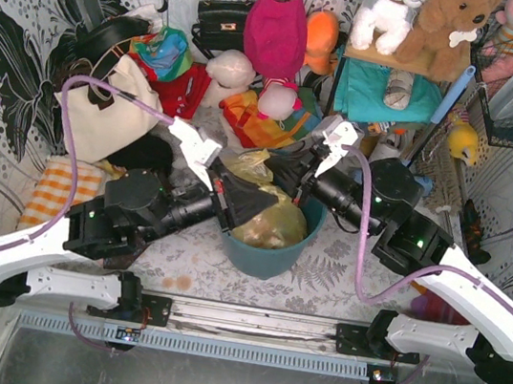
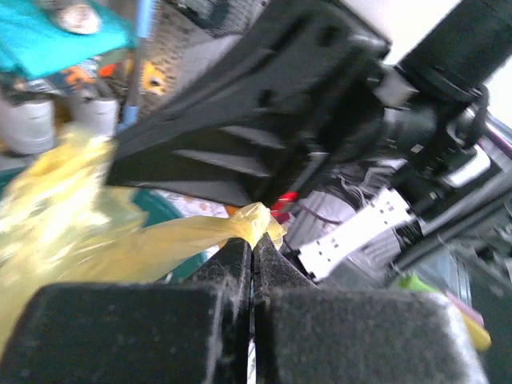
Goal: Tie the trash bag
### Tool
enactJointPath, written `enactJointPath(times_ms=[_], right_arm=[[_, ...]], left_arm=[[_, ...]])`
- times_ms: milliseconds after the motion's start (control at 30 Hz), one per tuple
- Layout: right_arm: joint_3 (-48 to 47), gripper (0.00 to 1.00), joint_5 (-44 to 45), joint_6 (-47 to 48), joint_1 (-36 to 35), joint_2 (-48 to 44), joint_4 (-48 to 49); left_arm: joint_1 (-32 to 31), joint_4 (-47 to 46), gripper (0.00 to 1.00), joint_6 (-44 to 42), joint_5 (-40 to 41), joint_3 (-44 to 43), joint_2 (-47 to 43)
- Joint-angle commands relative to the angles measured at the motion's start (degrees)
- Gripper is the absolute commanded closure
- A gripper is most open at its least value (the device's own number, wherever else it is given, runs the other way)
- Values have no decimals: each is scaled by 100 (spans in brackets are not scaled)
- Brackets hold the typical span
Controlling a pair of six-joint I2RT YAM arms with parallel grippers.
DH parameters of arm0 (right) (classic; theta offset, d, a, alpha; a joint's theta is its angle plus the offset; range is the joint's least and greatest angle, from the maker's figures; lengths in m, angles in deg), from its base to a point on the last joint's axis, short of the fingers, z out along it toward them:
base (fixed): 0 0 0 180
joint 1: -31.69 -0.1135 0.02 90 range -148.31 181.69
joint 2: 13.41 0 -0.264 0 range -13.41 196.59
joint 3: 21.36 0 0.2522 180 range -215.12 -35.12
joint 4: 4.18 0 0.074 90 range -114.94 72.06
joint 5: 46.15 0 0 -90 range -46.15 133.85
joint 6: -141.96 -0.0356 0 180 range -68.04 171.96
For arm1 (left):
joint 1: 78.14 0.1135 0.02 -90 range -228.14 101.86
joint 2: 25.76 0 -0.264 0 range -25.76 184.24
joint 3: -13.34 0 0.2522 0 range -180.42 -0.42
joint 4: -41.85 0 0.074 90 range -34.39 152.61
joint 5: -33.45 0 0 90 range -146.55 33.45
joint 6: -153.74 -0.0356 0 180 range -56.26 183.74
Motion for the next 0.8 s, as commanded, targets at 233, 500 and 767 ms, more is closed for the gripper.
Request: enactJointPath(times_ms=[233, 500, 767], right_arm=[[-403, 95, -14, 49, 15, 381, 1103], [-749, 100, -16, 45, 12, 527, 798], [-504, 98, -47, -248, 19, 270, 714]], left_arm=[[-29, -867, 89, -977, -956, -447, 51], [-28, -405, 100, -1310, -735, -781, 281], [-29, -284, 71, -1330, -181, -528, 55]])
